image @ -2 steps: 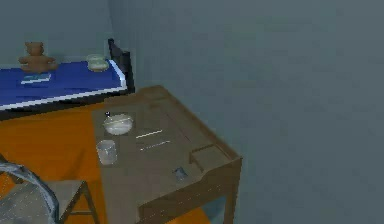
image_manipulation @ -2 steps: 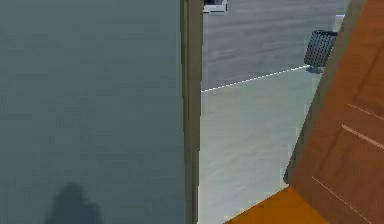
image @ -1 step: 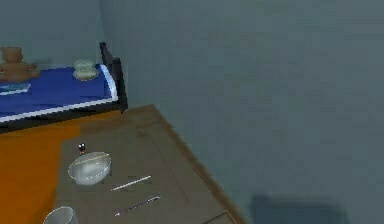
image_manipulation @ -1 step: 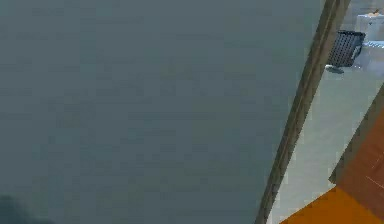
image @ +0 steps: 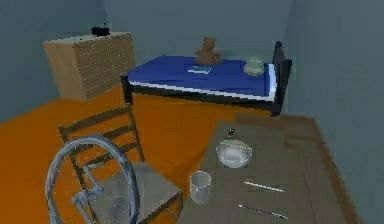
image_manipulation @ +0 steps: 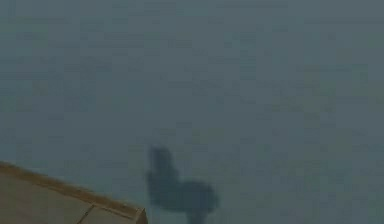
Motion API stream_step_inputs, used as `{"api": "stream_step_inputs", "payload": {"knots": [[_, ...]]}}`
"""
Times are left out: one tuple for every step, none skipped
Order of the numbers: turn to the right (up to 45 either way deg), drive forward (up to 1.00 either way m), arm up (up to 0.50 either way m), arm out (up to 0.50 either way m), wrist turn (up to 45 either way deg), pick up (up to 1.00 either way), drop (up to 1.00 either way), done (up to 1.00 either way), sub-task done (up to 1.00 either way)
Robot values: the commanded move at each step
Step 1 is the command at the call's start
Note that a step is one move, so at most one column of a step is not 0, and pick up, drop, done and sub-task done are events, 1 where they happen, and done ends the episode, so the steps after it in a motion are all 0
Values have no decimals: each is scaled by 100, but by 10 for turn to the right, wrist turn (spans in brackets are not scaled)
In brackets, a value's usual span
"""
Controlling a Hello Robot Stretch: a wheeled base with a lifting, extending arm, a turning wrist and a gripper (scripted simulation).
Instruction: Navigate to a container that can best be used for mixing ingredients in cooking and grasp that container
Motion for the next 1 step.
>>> {"api": "stream_step_inputs", "payload": {"knots": [[-450,0,0,0,0,0,0,0,0]]}}
